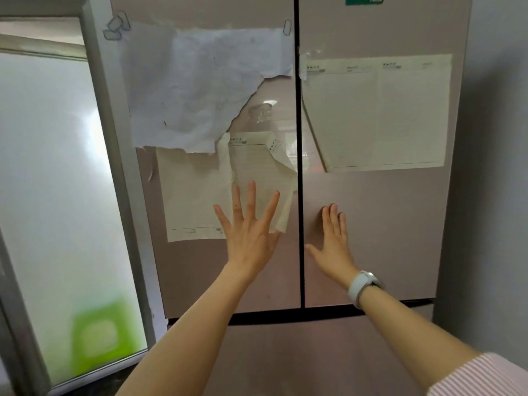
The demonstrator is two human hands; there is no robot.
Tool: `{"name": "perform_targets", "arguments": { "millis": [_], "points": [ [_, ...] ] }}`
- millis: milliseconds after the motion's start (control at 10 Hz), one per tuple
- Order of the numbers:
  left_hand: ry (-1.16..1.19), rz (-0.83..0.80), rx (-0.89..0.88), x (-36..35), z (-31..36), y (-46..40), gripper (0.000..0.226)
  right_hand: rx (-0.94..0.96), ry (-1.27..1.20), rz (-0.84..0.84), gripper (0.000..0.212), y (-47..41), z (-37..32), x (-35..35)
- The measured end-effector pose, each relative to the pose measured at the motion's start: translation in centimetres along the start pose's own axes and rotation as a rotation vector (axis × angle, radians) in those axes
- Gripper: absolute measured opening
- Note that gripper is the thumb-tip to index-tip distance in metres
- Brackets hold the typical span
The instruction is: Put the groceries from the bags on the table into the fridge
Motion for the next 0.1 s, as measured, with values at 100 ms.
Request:
{"name": "perform_targets", "arguments": {
  "millis": [100],
  "points": [
    [-0.024,-0.186,0.095,-2.23,-0.25,-0.09,0.099,-0.104,-0.239,0.054,0.062,-0.45,-1.06,3.99]
  ]
}}
Point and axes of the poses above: each hand's wrist, its own y-axis away from the middle knuckle, its own x-axis out of the back of the hand, z = x × y, the point moved 7 cm from there along -y, towards the middle knuckle, and after that the axes turned 12 degrees about z, right-handed, at the moved point
